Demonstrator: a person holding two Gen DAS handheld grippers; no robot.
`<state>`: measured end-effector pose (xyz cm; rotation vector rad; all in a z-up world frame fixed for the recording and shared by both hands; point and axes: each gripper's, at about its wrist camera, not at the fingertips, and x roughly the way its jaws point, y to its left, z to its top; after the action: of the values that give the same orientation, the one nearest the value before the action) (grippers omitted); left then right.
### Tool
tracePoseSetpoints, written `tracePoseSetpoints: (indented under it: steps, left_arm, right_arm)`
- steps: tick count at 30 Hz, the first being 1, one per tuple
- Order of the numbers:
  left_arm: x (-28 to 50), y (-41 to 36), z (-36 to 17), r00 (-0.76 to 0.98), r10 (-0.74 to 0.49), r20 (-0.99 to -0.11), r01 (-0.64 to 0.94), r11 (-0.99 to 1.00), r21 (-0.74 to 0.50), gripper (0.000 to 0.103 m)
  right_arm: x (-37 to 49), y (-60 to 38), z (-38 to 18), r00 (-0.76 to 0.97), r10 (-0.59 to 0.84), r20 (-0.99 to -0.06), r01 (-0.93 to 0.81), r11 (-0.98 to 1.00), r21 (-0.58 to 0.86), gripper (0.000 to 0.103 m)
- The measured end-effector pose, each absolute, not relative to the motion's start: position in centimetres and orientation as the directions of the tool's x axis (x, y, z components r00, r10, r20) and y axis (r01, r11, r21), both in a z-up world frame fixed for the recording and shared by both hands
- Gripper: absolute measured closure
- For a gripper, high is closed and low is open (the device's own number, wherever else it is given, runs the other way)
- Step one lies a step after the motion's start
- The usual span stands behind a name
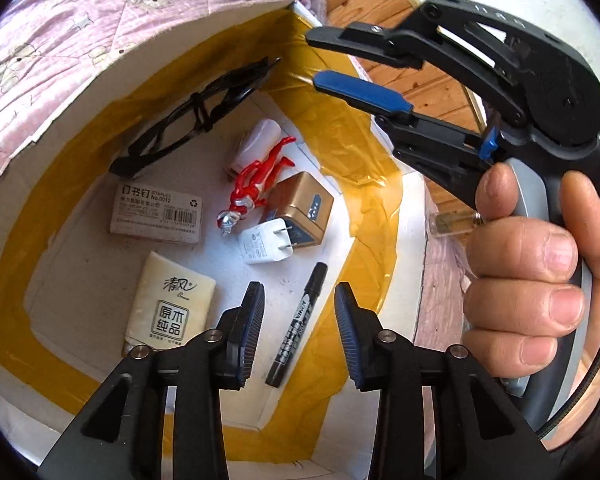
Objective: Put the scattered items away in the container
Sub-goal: 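Open both tools to drop the marker and glasses into the box, then move both tools toward the green tape roll and lip balm tube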
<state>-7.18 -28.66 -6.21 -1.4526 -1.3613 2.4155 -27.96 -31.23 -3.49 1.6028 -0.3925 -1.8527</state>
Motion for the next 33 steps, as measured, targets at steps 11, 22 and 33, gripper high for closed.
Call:
tracePoseSetpoints:
  steps: [11,22,33]
  left_arm:
    - [-5.1,-27.5,-3.9,-0.578,0.400,-0.712,0.326,-0.687,-0.650,0.063]
    - [-1.7,-23.3,-1.8,-0.561,0.360,-0.745,0.258,-0.780,-0.571,0.063]
    - [-1.4,-16.7,1.2,-0.542,0.378,-0.751,0.123,-0.848,-0.516,0.063]
  right_arm:
    - [-20.6,-25.6,0.4,-0.140,-0.700,-0.700,0.391,-0.689,0.610,0.075]
    - [-12.5,-17.4,1.5,-0.348,-0.731,-0.587,0.382,-0.683,0.623,0.075]
    - [-7.5,-8.7,-1.6,-0.438,-0.690,-0.577,0.230,-0.706,0.669,0.075]
